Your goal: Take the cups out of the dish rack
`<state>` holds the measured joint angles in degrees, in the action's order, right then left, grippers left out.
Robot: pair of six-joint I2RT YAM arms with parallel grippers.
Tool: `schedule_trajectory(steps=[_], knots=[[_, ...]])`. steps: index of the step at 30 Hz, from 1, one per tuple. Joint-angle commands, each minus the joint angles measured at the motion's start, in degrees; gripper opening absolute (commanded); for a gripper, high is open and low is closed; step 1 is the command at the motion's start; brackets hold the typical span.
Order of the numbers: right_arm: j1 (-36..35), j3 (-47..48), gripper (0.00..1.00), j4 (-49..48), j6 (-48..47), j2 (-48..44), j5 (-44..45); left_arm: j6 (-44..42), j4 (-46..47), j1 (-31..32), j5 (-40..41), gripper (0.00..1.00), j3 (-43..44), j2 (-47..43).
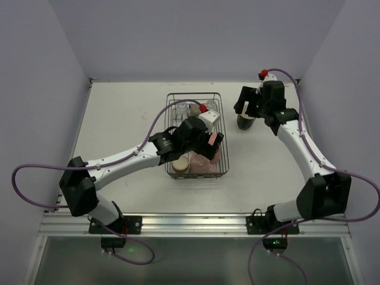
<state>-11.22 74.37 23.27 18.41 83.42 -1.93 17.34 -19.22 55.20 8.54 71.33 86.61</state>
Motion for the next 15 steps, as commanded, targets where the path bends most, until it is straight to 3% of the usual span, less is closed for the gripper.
schedule_trajectory(steps=[1,5,15], knots=[[0.06,-8.34,0.83,-9.63,4.6,-7.98,-5.52,-0.73,2.96,0.17,3.85,1.0,3.11,3.12],[0.06,-15.65,0.82,-14.21,6.98,-18.35,-9.57,-1.35,4.54,0.17,3.86,0.99,4.25,6.81],[-0.47,-22.51,0.82,-15.18,8.3,-26.99,-13.1,-2.93,8.15,0.08,5.61,0.91,6.63,12.44]])
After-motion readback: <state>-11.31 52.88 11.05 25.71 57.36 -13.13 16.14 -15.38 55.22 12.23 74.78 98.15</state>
